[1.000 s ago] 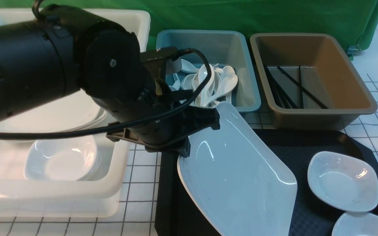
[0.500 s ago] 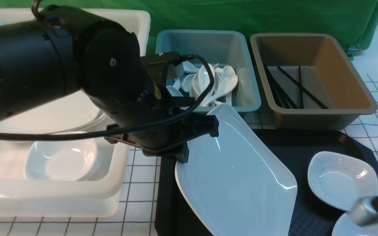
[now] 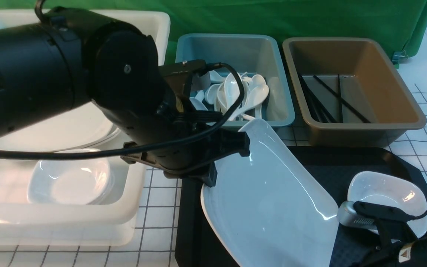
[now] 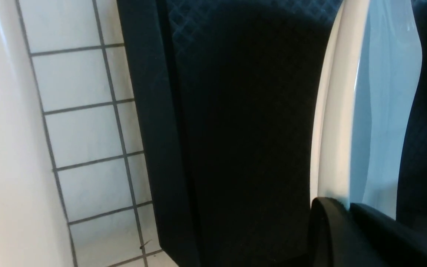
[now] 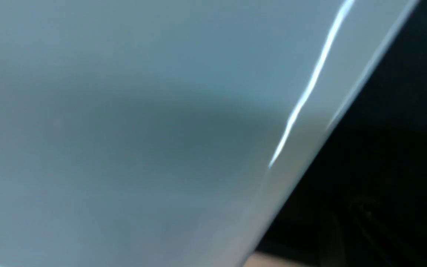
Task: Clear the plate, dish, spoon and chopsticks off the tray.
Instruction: Use the left arm to put the plate into the large storage box on the left
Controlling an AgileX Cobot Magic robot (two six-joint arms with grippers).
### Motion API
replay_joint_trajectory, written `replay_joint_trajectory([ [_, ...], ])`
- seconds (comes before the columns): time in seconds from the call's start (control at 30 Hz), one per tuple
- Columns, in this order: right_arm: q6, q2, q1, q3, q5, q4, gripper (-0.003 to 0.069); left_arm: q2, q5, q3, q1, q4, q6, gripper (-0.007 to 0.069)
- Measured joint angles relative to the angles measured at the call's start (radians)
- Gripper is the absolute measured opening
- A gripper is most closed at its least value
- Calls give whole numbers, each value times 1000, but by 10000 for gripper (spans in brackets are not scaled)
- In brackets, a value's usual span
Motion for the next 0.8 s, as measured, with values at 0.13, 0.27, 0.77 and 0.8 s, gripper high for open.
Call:
replay_joint_trajectory([
  [0.13,0,38,-1,-5,-55,24,30,0,1,1,0,-18,17,9],
  [0.27,0,54,-1,-9,-74,38,30,0,1,1,3,-17,25,9],
  [0.77,0,61,-1,-13,-125,35,30,89,25,1,10,-57,126,9],
  [0.8,0,61,-1,-13,-126,35,30,91,20,1,10,-66,126,11],
])
